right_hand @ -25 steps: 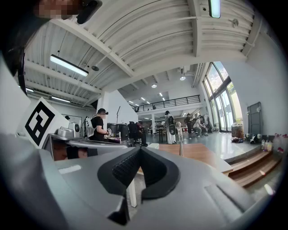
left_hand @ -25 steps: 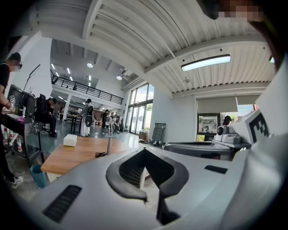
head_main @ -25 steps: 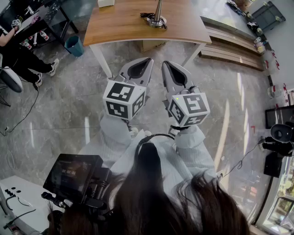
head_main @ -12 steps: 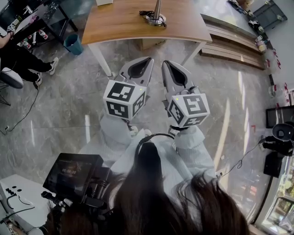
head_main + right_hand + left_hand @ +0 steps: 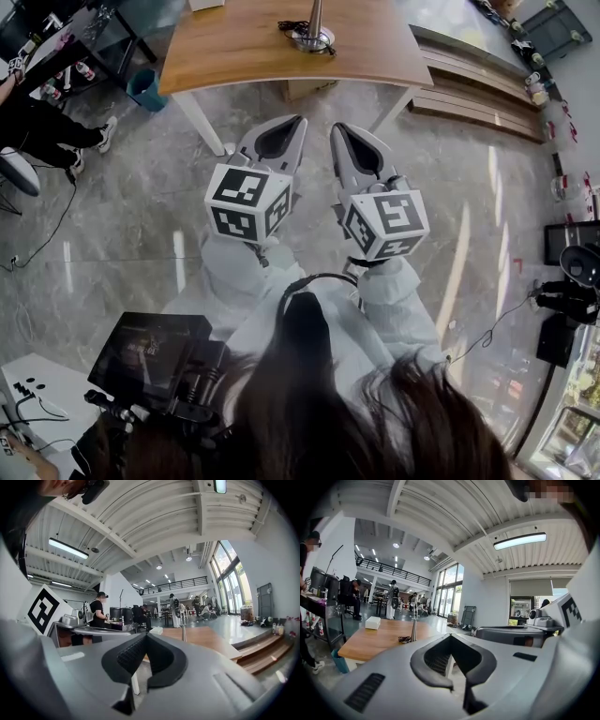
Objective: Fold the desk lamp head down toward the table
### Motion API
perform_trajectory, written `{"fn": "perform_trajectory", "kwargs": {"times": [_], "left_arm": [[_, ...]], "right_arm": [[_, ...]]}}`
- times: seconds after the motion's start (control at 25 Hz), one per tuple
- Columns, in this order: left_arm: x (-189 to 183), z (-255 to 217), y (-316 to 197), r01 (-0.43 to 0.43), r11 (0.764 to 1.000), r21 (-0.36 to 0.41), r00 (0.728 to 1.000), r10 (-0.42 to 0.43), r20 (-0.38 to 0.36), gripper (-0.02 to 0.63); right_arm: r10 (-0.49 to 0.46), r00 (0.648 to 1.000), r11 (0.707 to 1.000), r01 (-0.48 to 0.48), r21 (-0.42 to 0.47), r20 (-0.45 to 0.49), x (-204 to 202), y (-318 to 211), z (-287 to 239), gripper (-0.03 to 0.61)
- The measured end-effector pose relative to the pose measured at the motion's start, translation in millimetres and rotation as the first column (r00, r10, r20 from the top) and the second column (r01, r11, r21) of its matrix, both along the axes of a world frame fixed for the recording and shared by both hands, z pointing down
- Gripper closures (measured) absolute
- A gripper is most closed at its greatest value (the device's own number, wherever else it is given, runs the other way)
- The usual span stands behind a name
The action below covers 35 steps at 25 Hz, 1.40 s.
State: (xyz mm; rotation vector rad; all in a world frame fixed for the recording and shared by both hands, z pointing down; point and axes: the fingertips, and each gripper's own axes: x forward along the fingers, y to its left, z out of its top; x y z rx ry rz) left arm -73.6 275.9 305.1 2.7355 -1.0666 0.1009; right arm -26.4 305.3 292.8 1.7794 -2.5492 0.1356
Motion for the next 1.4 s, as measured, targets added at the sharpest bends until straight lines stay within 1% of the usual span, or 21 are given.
{"fn": "perform_trajectory", "kwargs": {"times": [0.16, 0.28, 0.48, 0.68, 0.84, 0.96, 1.12, 1.24, 1.32, 1.4], "left_arm": [[23.0, 11.0, -46.7, -0.004, 1.0, -0.007, 1.0, 0.004, 0.0, 0.612], [31.2, 18.5, -94.7, -0.004, 1.0, -0.014, 1.0, 0.004, -0.003, 0.612], [52.4, 6.4, -195.7, -0.016, 1.0, -0.002, 1.0, 0.015, -0.018, 0.612], [71.7, -1.4, -282.4, -0.053, 0.999, 0.009, 0.999, 0.053, 0.004, 0.612], [86.2, 10.5, -342.9, -0.073, 0.997, -0.027, 0.997, 0.073, -0.004, 0.612], [100.9, 30.0, -387.1, -0.081, 0.995, -0.058, 0.997, 0.082, 0.011, 0.612], [120.1, 49.3, -448.8, -0.068, 0.995, -0.074, 0.997, 0.07, 0.022, 0.612], [132.4, 53.5, -495.9, -0.066, 0.995, -0.081, 0.998, 0.067, 0.004, 0.612], [139.7, 53.0, -522.8, -0.085, 0.993, -0.076, 0.996, 0.086, 0.007, 0.612], [144.4, 58.4, -541.0, -0.11, 0.991, -0.081, 0.993, 0.112, 0.025, 0.612]], "right_arm": [[0.004, 1.0, 1.0, -0.004, -0.012, -0.004, 22.7, -45.1, 12.0, 0.577], [0.01, 1.0, 1.0, -0.011, -0.021, -0.007, 32.3, -89.0, 20.3, 0.577], [0.033, 0.999, 0.999, -0.033, -0.009, -0.025, 59.2, -186.1, 10.8, 0.577], [0.041, 0.998, 0.999, -0.042, -0.005, -0.045, 81.1, -279.8, -1.5, 0.577], [0.046, 0.998, 0.999, -0.047, -0.023, -0.044, 102.4, -347.2, 1.6, 0.577], [0.03, 0.998, 0.999, -0.032, -0.044, -0.049, 126.1, -399.0, 10.6, 0.577], [-0.033, 0.999, 0.997, 0.031, -0.069, -0.036, 159.1, -470.4, 17.2, 0.577], [-0.104, 0.993, 0.991, 0.1, -0.091, -0.047, 174.1, -523.7, 22.2, 0.577], [-0.167, 0.985, 0.982, 0.161, -0.098, -0.053, 179.3, -556.4, 21.1, 0.577], [-0.258, 0.965, 0.961, 0.251, -0.115, -0.043, 178.8, -581.5, 21.6, 0.57]]}}
